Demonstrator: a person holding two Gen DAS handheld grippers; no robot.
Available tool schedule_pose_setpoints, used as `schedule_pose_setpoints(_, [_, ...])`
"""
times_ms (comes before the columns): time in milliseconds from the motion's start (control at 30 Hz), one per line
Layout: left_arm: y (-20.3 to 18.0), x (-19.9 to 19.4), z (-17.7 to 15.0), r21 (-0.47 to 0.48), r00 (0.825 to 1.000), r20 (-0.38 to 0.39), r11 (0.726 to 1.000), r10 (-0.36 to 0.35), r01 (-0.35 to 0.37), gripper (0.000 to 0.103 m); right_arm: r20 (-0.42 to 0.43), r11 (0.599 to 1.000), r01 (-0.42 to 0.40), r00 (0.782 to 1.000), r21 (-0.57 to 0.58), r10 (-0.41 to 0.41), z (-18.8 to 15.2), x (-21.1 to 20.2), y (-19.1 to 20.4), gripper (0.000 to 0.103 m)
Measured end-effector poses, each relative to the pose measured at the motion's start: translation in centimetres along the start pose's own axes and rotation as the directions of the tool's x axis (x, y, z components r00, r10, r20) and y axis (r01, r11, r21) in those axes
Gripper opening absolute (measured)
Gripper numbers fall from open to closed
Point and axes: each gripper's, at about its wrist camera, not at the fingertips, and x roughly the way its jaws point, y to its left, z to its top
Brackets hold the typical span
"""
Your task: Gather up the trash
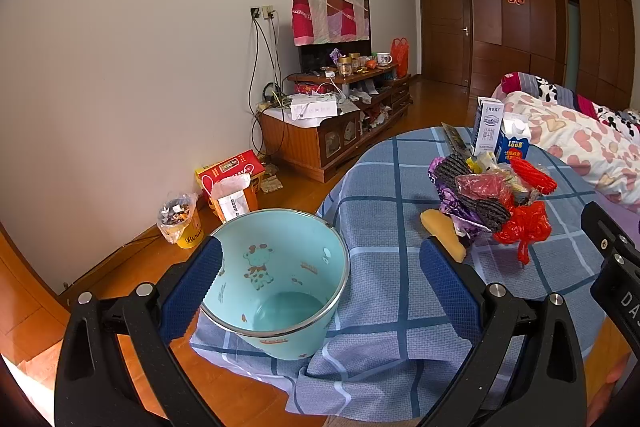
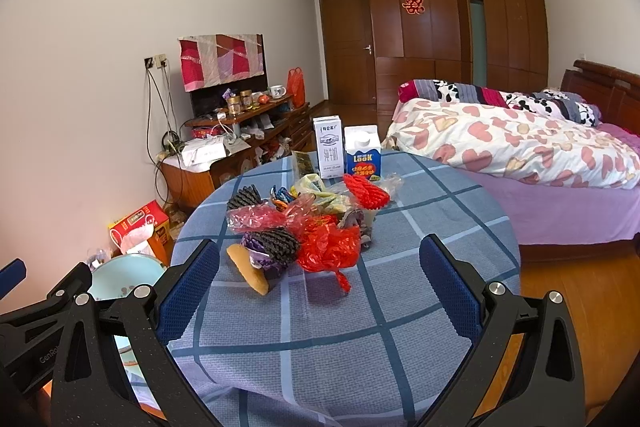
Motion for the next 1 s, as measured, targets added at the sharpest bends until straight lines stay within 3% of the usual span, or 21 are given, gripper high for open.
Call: schedule_pose_setpoints(1000, [0.36, -0.04, 0.34, -0.001, 1.0, 0.001, 1.0, -0.005, 0.005, 0.097, -0.004, 1.0, -0.001, 1.0, 0.009, 0.001, 0.35, 0.04, 0.06, 0.098])
